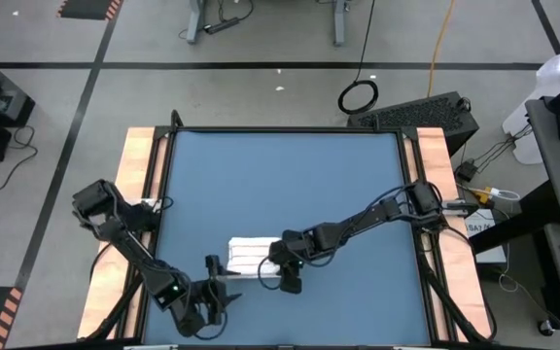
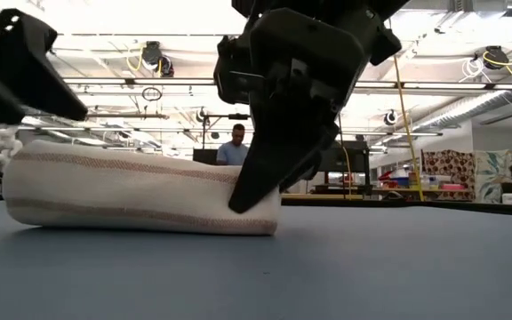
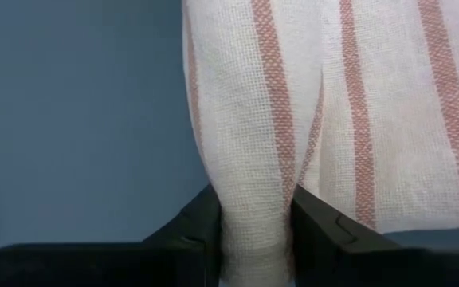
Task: Roll towel
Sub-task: Roll the white towel
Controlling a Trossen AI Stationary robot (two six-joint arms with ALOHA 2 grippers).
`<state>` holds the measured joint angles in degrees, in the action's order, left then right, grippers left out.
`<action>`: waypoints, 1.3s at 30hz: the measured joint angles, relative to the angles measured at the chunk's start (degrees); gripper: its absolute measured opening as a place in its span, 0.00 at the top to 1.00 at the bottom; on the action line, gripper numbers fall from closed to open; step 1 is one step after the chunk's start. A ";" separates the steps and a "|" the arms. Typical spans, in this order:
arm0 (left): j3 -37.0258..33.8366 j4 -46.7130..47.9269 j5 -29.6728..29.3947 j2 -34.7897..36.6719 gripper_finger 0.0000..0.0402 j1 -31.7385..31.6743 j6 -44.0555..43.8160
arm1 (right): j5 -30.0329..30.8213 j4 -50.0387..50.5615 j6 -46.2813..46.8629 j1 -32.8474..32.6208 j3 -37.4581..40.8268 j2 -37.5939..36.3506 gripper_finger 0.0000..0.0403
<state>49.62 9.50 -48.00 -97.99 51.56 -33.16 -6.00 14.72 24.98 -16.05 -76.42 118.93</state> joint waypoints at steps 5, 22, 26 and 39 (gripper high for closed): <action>0.00 0.35 -1.39 -4.56 0.28 0.28 2.23 | -2.33 0.00 0.08 1.09 0.04 0.07 0.76; -1.61 3.41 -6.08 -7.72 0.35 -1.72 3.85 | -4.08 0.34 -0.99 1.84 0.09 0.11 0.76; -2.77 3.27 -5.61 -7.70 0.35 -3.04 2.03 | -4.70 0.39 -1.87 1.88 0.09 0.11 0.76; -3.96 3.40 5.38 -7.25 0.50 -8.41 -3.82 | -3.43 0.72 -6.59 1.59 0.13 -0.24 0.69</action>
<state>45.66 12.90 -42.62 -105.24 43.15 -36.98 -9.43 15.44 18.39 -14.46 -76.29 118.69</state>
